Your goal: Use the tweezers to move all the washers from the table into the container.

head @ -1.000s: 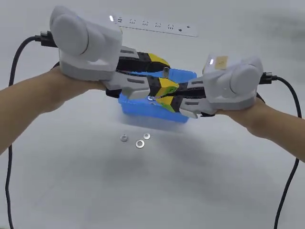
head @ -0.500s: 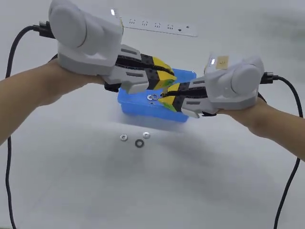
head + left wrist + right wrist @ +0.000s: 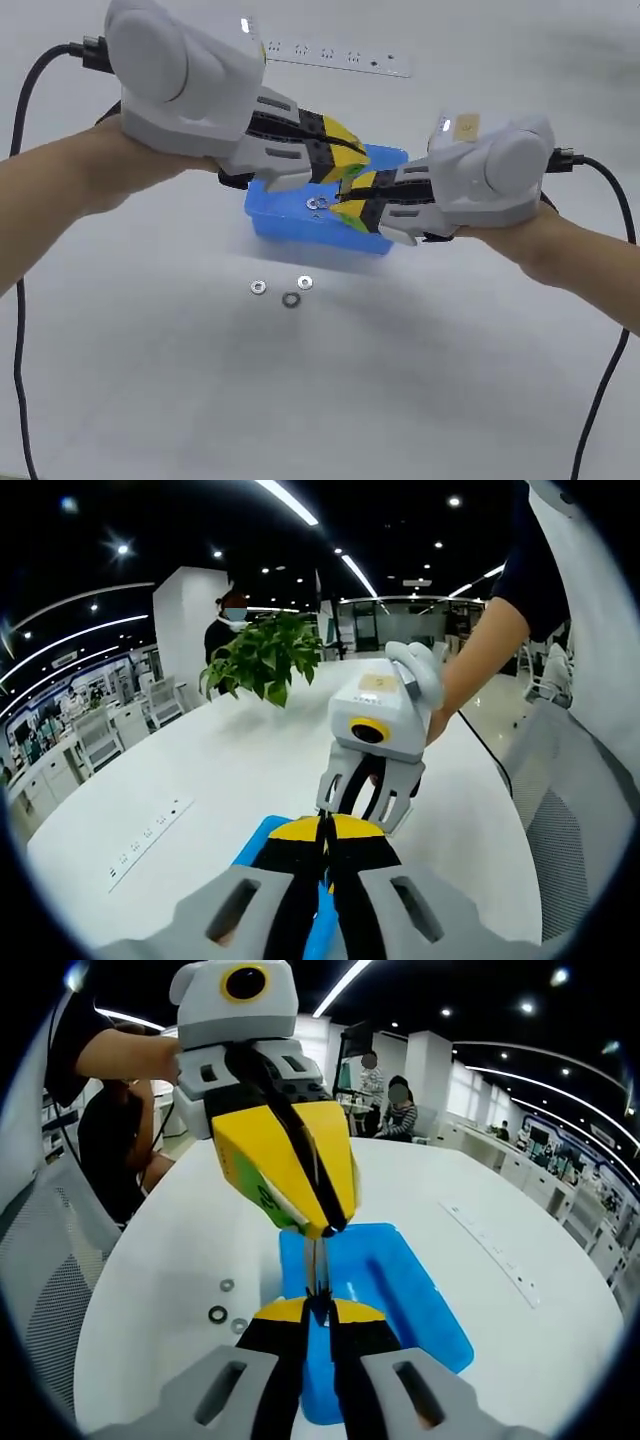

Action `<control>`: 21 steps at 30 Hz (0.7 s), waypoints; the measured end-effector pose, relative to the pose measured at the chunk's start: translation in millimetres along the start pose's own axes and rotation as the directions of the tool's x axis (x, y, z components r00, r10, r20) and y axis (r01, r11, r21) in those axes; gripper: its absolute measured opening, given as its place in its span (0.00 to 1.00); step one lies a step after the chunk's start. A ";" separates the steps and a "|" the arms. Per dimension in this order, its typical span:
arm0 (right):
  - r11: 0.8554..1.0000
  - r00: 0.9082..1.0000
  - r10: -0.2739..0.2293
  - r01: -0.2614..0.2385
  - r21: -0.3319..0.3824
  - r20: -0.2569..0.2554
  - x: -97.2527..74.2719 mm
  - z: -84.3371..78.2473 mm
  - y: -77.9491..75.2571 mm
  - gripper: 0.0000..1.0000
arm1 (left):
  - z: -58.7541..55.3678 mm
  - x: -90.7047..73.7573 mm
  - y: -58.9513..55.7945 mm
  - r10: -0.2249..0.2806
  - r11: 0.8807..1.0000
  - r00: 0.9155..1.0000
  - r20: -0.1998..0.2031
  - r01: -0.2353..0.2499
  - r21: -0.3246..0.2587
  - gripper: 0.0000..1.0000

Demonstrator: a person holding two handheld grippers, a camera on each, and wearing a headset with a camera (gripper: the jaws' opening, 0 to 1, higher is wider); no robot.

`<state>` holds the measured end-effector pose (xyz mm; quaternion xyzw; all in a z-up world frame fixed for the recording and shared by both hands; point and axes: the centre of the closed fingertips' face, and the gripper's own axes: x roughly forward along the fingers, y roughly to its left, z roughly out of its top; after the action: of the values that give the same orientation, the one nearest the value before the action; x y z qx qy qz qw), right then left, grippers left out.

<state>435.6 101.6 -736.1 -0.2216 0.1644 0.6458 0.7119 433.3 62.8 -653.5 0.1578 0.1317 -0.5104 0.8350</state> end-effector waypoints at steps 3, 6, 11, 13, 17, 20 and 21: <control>1.000 1.000 0.001 -0.001 0.019 0.003 -0.8 1.3 1.9 0.10 | 1.5 -1.3 0.7 0.012 1.000 1.000 0.006 -0.012 -0.011 0.05; 1.000 1.000 -0.015 0.015 0.014 0.009 -4.5 5.4 0.4 0.11 | 6.6 -5.9 4.1 0.031 0.999 0.999 0.026 -0.030 -0.021 0.05; 0.999 0.999 -0.036 0.036 0.012 0.025 -10.0 11.3 -2.2 0.11 | 15.9 -13.4 5.1 0.055 0.999 0.998 0.044 -0.055 -0.003 0.05; 0.998 0.998 -0.055 0.055 -0.011 0.012 -12.0 10.1 -3.2 0.13 | 20.2 -18.2 4.6 0.058 0.998 0.997 0.055 -0.058 -0.005 0.05; 0.998 0.998 -0.065 0.065 -0.005 0.011 -17.2 11.3 1.5 0.18 | 24.2 -27.6 6.2 0.078 0.997 0.995 0.064 -0.078 0.001 0.05; 0.998 0.998 -0.063 0.063 -0.013 0.007 -22.2 11.9 8.0 0.22 | 23.5 -33.7 4.7 0.085 0.996 0.995 0.060 -0.086 0.004 0.05; 0.998 0.998 -0.063 0.063 -0.013 0.008 -25.1 12.4 10.6 0.24 | 23.2 -36.5 3.1 0.089 0.996 0.994 0.059 -0.089 0.007 0.05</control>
<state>421.6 87.5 -713.6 -0.2288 0.1505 0.6250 0.7310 421.3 84.4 -618.0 0.1524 0.0978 -0.4777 0.8596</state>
